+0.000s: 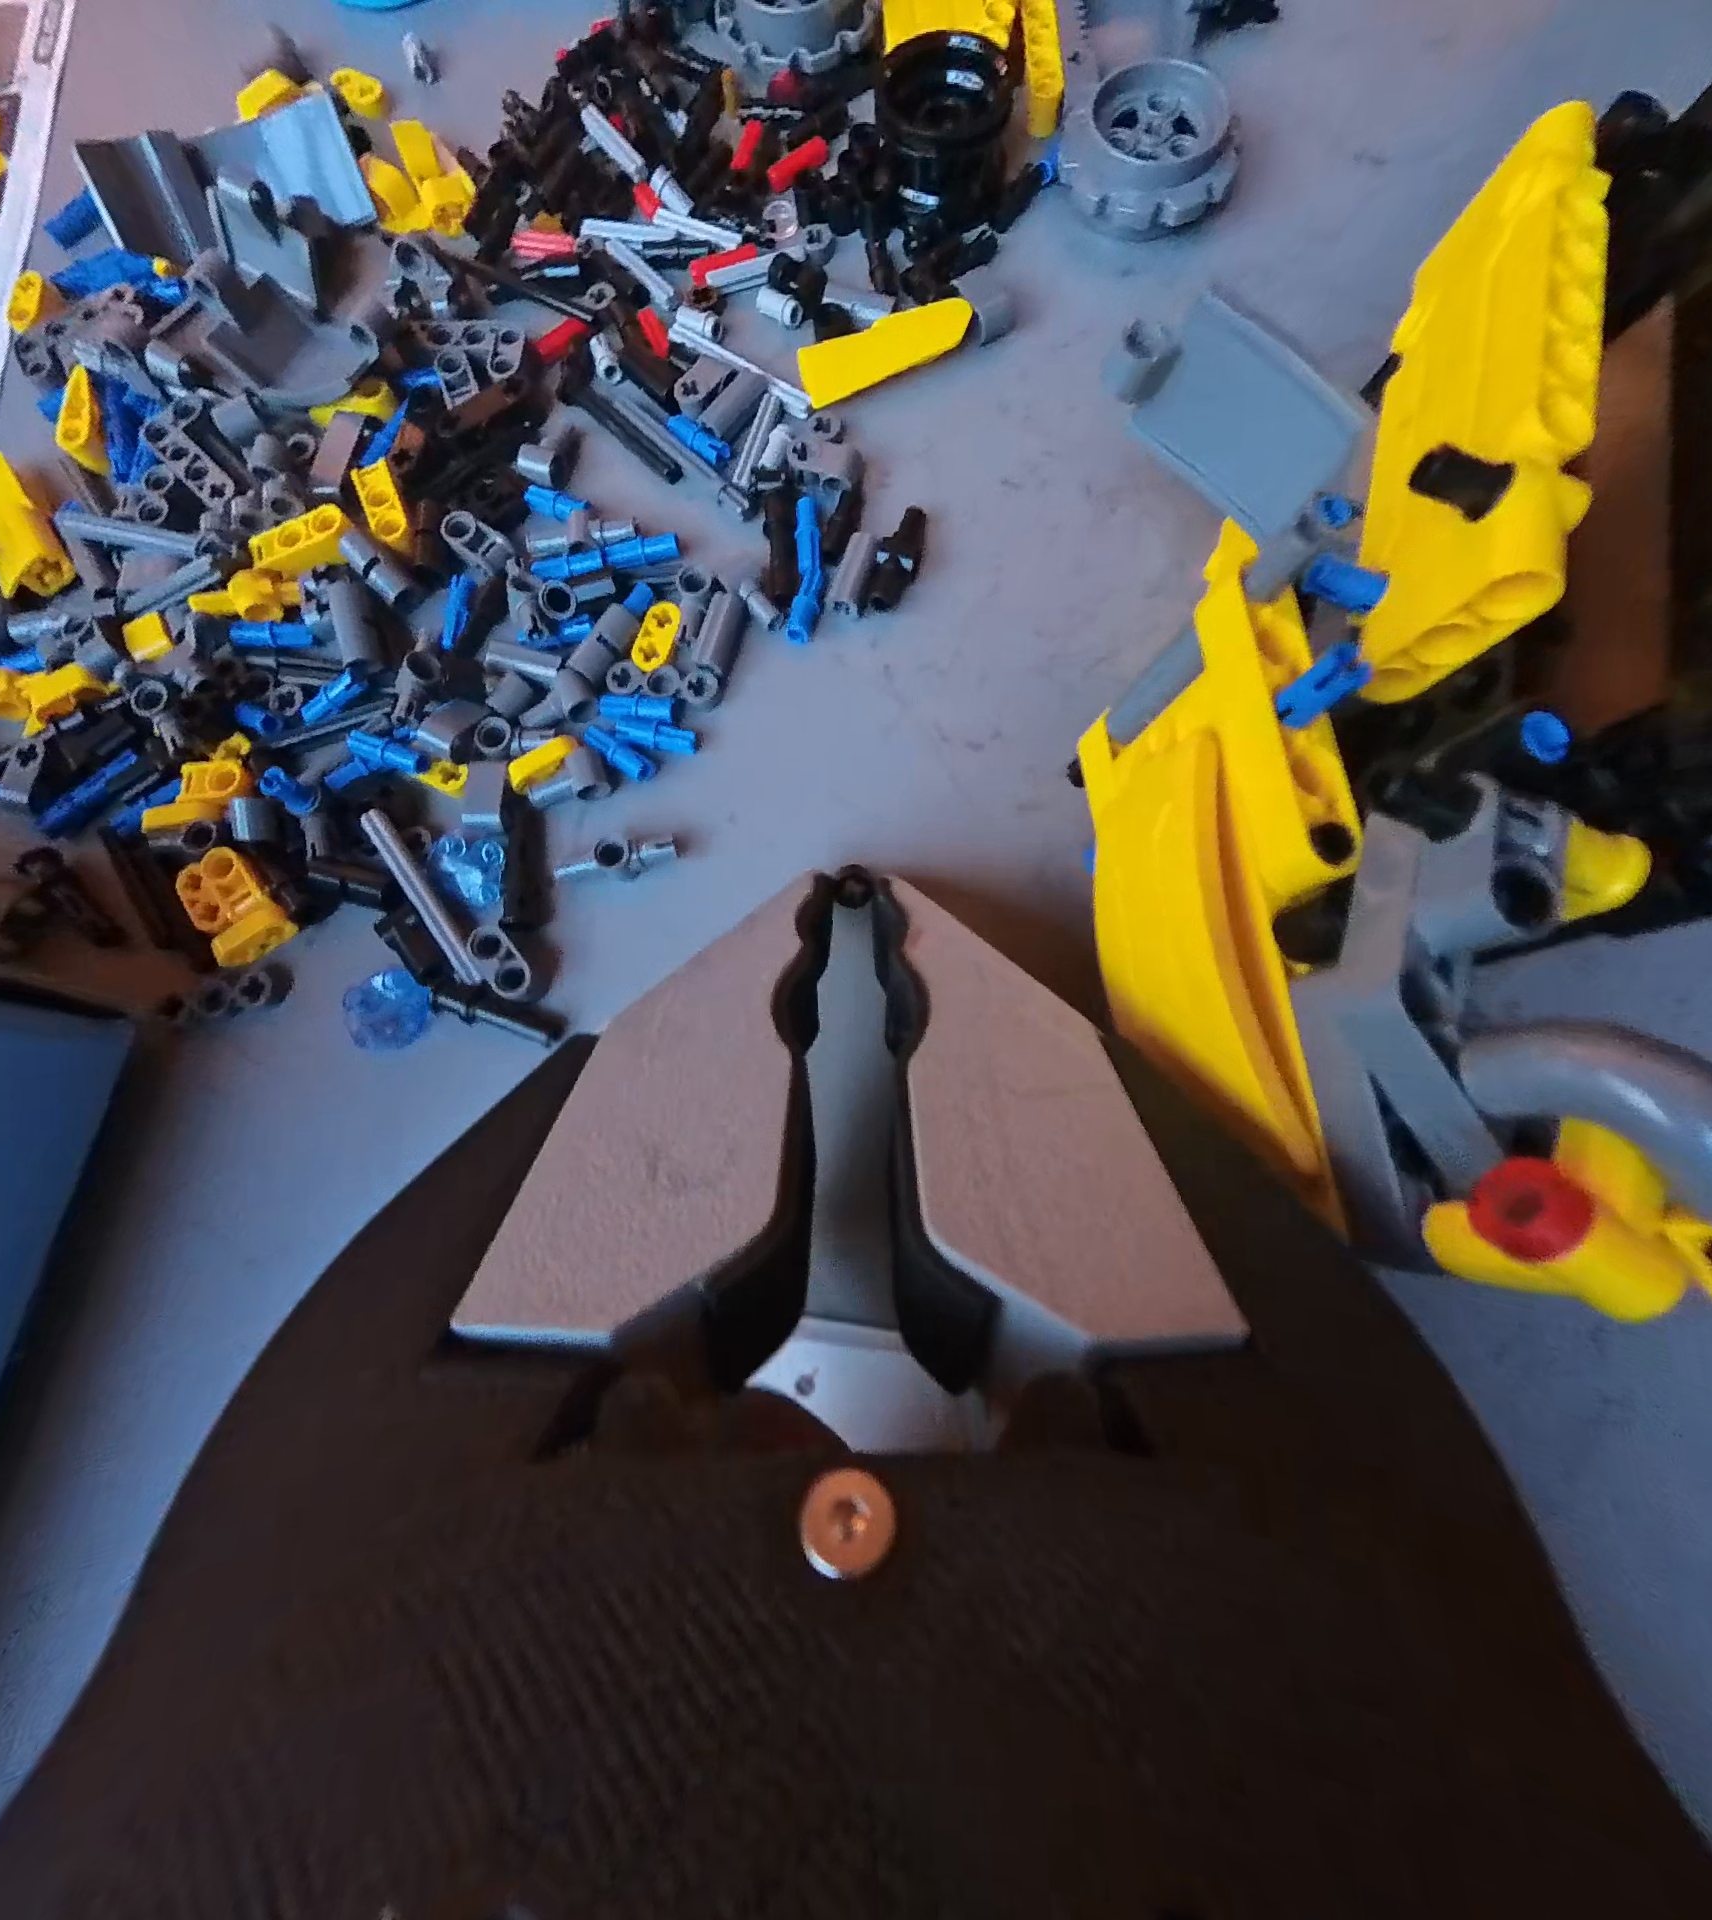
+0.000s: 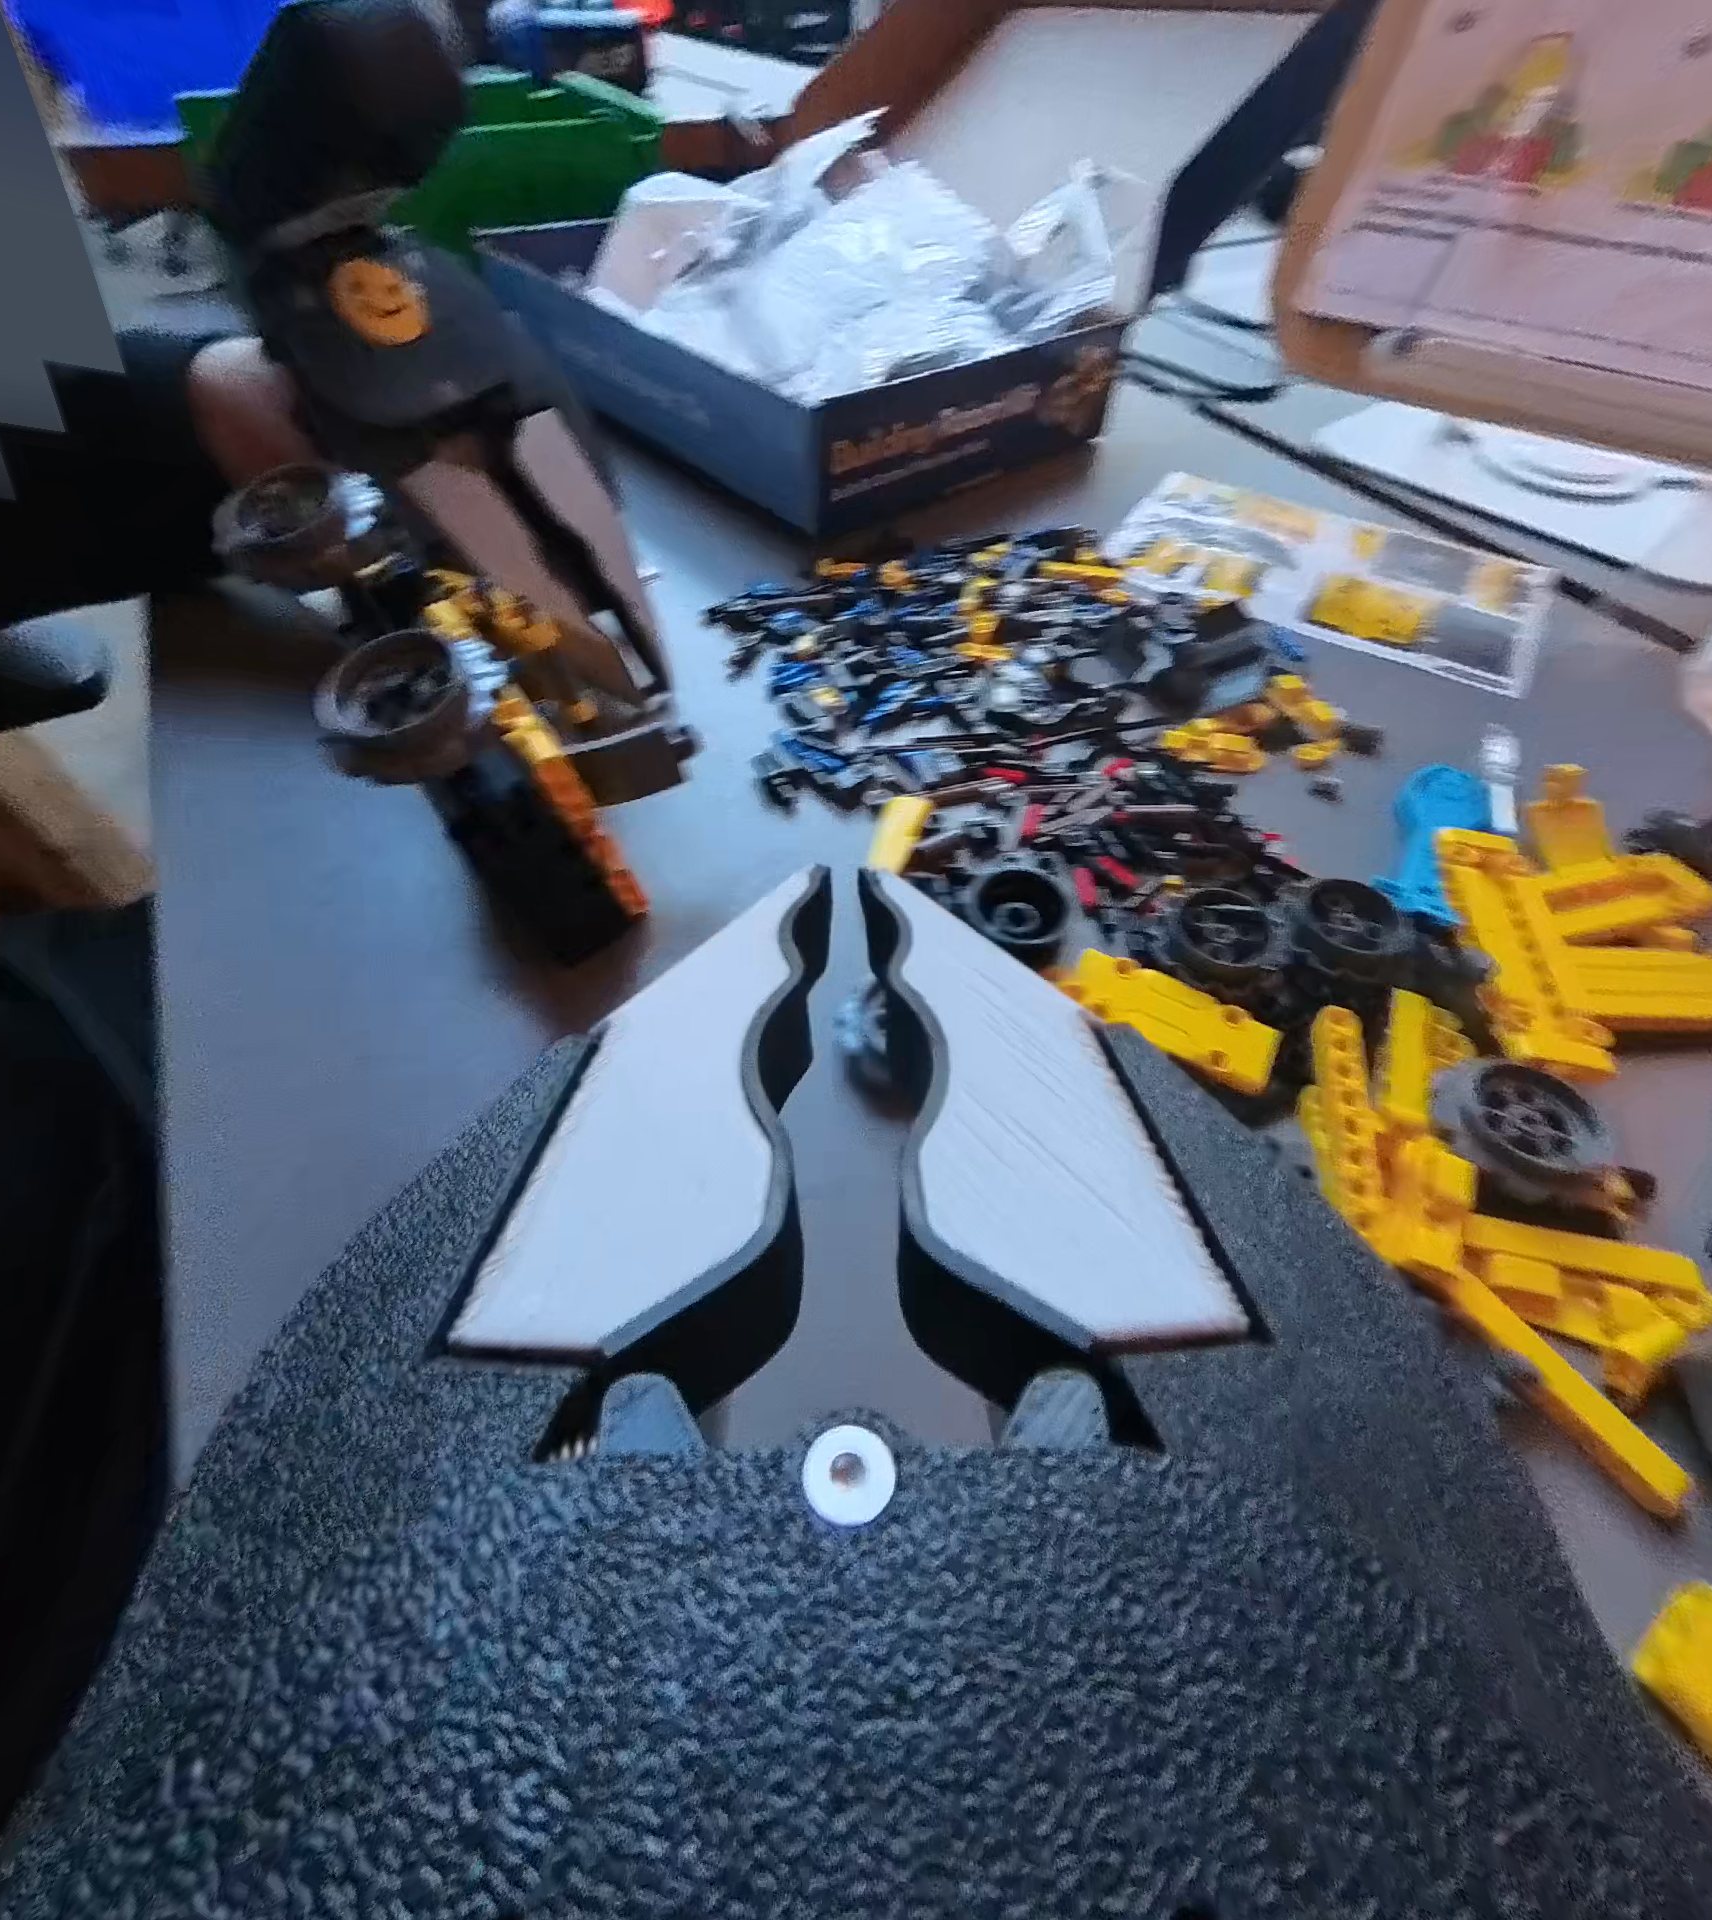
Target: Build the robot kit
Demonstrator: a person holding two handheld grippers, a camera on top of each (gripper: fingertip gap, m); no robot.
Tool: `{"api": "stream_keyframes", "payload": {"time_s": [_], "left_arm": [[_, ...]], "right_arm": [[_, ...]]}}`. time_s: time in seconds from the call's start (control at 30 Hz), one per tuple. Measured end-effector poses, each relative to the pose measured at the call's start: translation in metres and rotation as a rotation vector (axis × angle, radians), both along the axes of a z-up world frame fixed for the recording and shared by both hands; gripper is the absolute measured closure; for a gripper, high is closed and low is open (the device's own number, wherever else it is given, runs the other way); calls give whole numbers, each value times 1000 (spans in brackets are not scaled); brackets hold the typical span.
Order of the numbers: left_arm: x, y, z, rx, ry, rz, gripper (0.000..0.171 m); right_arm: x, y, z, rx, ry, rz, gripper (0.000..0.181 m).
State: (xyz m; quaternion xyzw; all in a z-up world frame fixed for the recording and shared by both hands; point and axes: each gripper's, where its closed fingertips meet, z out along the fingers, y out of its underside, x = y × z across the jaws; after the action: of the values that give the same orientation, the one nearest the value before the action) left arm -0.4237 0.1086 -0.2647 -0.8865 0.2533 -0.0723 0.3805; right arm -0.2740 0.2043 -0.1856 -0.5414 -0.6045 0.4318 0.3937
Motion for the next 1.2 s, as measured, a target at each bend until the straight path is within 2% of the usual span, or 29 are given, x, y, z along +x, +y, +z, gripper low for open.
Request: {"api": "stream_keyframes", "payload": {"time_s": [0.13,0.27,0.4,0.57,0.8,0.9,0.97,1.1,1.2], "left_arm": [[3,9,0,34,52,-15,167],[3,9,0,47,70,-16,167],[4,8,1,42,59,-23,168],[5,6,1,76,116,-35,168],[5,6,1,68,102,-36,167],[4,7,1,51,72,-30,168],[3,7,1,59,85,-23,167],[2,9,1,80,120,-14,167],[1,9,1,79,118,-13,168]], "right_arm": [[3,48,-2,100,40,-310,176],[2,70,-8,159,8,-481,177],[-12,70,-27,159,-107,-464,177],[-14,76,-43,199,-210,-488,175],[-13,79,-43,192,-210,-507,173],[-9,82,-37,266,-188,-567,168],[-7,77,-30,332,-160,-607,175],[-13,54,-27,433,-131,-545,179],[-13,51,-25,396,-111,-521,177]]}}
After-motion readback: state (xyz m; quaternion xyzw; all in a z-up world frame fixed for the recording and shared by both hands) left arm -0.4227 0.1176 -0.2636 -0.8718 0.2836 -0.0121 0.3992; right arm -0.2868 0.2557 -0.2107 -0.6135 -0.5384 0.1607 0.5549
